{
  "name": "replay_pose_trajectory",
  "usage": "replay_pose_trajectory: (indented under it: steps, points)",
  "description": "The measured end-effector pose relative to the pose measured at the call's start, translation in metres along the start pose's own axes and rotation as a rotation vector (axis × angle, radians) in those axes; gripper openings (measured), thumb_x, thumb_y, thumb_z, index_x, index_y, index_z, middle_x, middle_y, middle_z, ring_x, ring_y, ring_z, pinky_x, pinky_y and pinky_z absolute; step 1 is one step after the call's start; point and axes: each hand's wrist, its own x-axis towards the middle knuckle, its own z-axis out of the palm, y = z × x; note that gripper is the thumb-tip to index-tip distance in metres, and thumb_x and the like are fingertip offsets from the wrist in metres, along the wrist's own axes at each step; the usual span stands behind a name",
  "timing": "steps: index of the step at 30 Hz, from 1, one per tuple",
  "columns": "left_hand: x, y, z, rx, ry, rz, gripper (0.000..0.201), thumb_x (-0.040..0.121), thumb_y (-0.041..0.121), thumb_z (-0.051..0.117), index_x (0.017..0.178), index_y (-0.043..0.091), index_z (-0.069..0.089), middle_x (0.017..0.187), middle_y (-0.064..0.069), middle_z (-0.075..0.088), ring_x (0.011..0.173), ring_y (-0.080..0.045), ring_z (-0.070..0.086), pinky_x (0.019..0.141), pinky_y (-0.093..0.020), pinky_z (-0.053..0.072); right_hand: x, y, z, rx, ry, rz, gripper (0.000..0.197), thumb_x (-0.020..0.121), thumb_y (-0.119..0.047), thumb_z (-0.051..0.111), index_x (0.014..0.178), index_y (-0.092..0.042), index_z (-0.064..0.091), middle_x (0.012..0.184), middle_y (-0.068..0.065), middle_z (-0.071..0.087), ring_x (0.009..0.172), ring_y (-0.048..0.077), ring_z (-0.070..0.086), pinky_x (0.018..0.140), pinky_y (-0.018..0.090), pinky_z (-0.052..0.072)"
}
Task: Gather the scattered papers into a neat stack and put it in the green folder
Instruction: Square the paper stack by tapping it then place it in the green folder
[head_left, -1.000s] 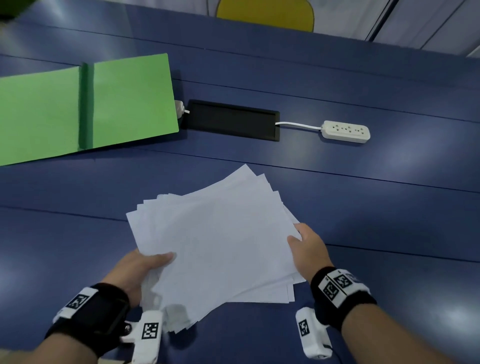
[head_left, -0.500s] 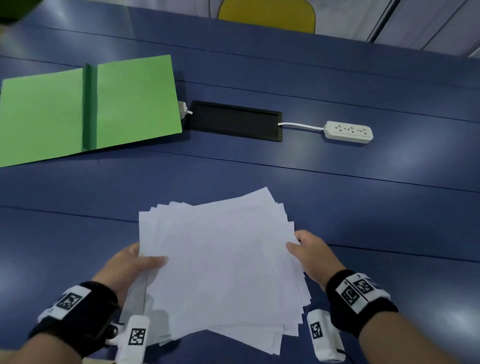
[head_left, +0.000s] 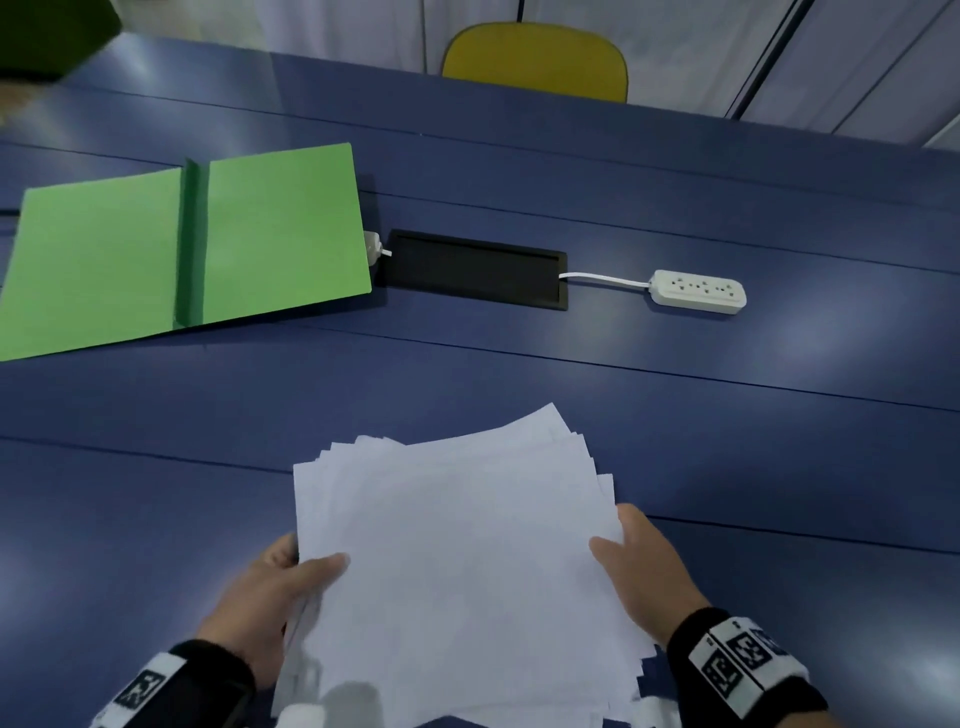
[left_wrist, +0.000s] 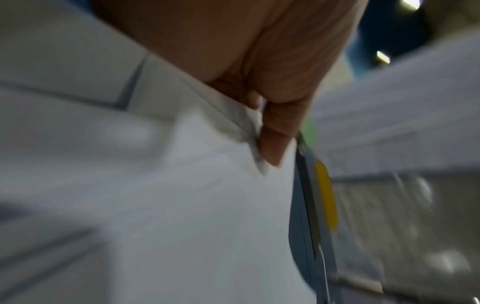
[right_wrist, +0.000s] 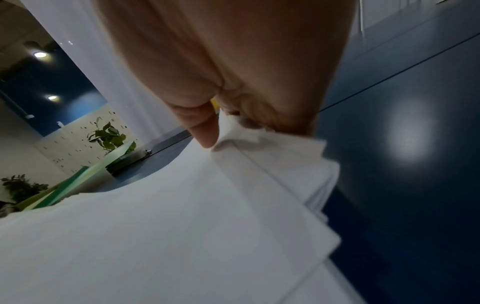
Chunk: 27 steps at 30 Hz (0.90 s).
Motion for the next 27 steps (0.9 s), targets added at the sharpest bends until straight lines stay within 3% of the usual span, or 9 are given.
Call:
replay_pose_trajectory:
  steps: [4,6,11,15,17,19,22,24,27]
  points:
    - [-0.013,0.003,0.010,0.019,-0.137,-0.034,0.025,0.084,-0.009,0.060,0.108,-0.005,0.066,0.105,-0.030,0.071,0.082,-0.041,0.073,0.071,-0.043,0.058,-0.005,0.010,0.000,-0.028,0.003,0.010,0.003,0.091,-0.013,0.053,0.089,-0.012,0.054,0.086,0.000,0.061,0.071,0.018,0.052,0.065,0.029,0.044]
    - [-0.015,0.006,0.015,0.080,-0.155,0.034,0.022,0.081,-0.009,0.067,0.102,-0.008,0.070,0.103,-0.031,0.071,0.077,-0.037,0.074,0.061,-0.035,0.060,-0.003,0.012,-0.006,-0.038,0.026,0.003,0.016,0.091,-0.017,0.059,0.082,-0.007,0.050,0.079,0.002,0.054,0.066,0.015,0.047,0.062,0.029,0.042]
    - [-0.019,0.032,0.007,-0.107,-0.250,0.127,0.042,0.074,-0.005,0.069,0.116,-0.006,0.067,0.114,-0.023,0.071,0.105,-0.039,0.068,0.081,-0.037,0.060,0.007,0.012,-0.031,0.373,-0.047,-0.020,0.030,0.087,-0.031,0.072,0.106,-0.009,0.067,0.101,0.017,0.074,0.089,0.025,0.071,0.075,0.037,0.054]
    - [-0.002,0.029,-0.001,-0.033,-0.212,0.025,0.098,0.030,0.020,0.099,0.117,-0.007,0.063,0.113,-0.030,0.069,0.097,-0.047,0.068,0.081,-0.049,0.058,0.013,0.010,-0.019,0.309,-0.218,0.029,0.022,0.095,-0.013,0.063,0.116,-0.013,0.069,0.112,0.007,0.077,0.104,0.027,0.073,0.096,0.049,0.056]
    - [0.002,0.026,0.000,0.028,-0.162,0.005,0.090,0.037,0.017,0.098,0.117,-0.005,0.062,0.109,-0.029,0.070,0.094,-0.046,0.070,0.081,-0.049,0.056,0.017,0.014,-0.011,0.170,-0.173,0.062,0.032,0.082,-0.026,0.066,0.107,-0.005,0.066,0.107,0.016,0.075,0.092,0.026,0.073,0.089,0.045,0.058]
    - [0.003,0.022,0.000,0.033,-0.147,-0.006,0.063,0.063,0.005,0.085,0.119,-0.005,0.061,0.109,-0.028,0.071,0.094,-0.045,0.070,0.083,-0.048,0.054,0.021,0.022,-0.006,0.173,-0.148,0.108,0.048,0.071,-0.034,0.065,0.101,0.002,0.059,0.110,0.025,0.068,0.081,0.023,0.065,0.078,0.040,0.054]
    - [0.003,0.018,0.002,0.059,-0.172,-0.049,0.045,0.075,-0.009,0.072,0.118,-0.008,0.062,0.108,-0.028,0.071,0.094,-0.045,0.070,0.079,-0.045,0.056,0.017,0.024,-0.005,0.276,-0.151,0.134,0.020,0.085,-0.020,0.066,0.090,-0.001,0.062,0.092,0.017,0.072,0.081,0.025,0.067,0.077,0.040,0.053]
    - [0.000,0.018,0.006,0.053,-0.171,-0.037,0.046,0.073,-0.010,0.072,0.118,-0.009,0.062,0.108,-0.028,0.071,0.094,-0.044,0.071,0.079,-0.044,0.057,0.015,0.022,-0.009,0.435,-0.218,0.181,0.015,0.093,-0.009,0.065,0.104,-0.002,0.070,0.104,0.014,0.078,0.093,0.034,0.074,0.085,0.045,0.057]
    - [-0.003,0.026,0.010,0.033,-0.160,0.057,0.048,0.069,-0.006,0.076,0.116,-0.006,0.065,0.111,-0.026,0.071,0.097,-0.042,0.070,0.087,-0.047,0.055,0.011,0.008,-0.022,0.634,-0.275,0.188,0.036,0.086,-0.010,0.067,0.122,-0.004,0.068,0.115,0.021,0.074,0.103,0.041,0.071,0.088,0.050,0.056]
